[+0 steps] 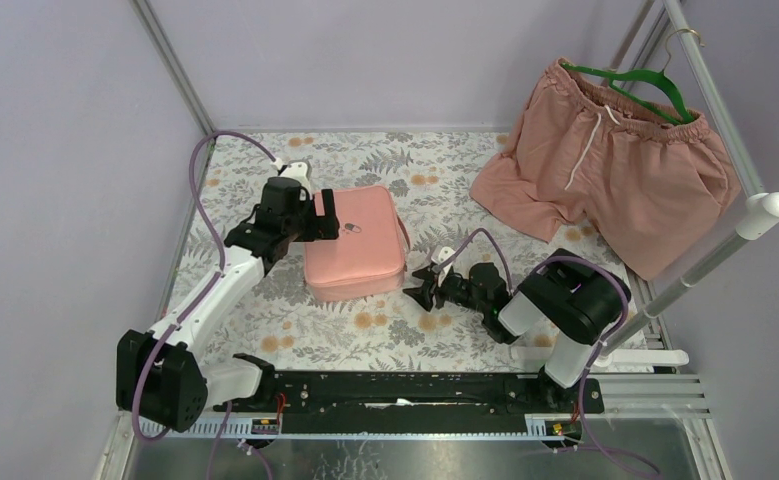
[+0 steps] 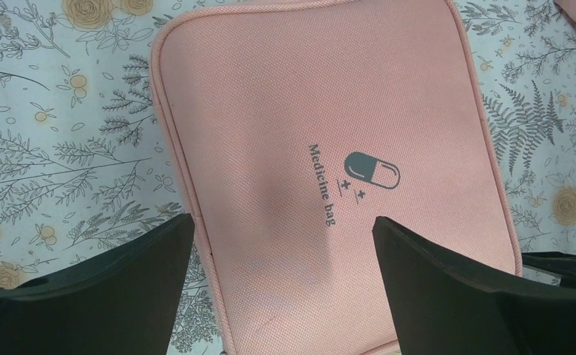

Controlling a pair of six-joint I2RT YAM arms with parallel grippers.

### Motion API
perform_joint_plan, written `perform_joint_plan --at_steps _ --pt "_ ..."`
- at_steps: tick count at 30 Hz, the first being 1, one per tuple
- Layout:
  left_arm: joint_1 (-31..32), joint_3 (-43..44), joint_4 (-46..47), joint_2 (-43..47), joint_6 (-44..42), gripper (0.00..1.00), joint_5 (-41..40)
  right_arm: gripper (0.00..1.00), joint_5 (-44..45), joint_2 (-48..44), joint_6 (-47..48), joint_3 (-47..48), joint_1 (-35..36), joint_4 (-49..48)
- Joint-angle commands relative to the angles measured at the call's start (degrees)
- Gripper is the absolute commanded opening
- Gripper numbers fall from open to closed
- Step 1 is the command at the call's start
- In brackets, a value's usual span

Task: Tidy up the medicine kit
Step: Zip the medicine box at the center of the board.

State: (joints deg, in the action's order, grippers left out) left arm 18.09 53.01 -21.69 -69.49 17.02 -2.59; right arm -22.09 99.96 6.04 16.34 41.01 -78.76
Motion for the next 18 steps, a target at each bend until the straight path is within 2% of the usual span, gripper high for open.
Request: perform_joint_plan --at_steps 1,9,18 --pt "-1.35 -0.54 2.76 -0.24 -1.87 0.99 1.2 0.56 -0.1 1.68 1.44 1.92 -0.92 -7.95" --pt "-3.22 -0.79 2.93 -0.19 -2.42 0.99 2.33 0.5 -3.06 1.68 1.26 4.56 -3.08 -6.2" --pt "-3.79 -1.24 2.93 -0.12 -2.7 0.99 3.9 0.3 -4.65 3.46 0.06 6.45 -3.65 -5.97"
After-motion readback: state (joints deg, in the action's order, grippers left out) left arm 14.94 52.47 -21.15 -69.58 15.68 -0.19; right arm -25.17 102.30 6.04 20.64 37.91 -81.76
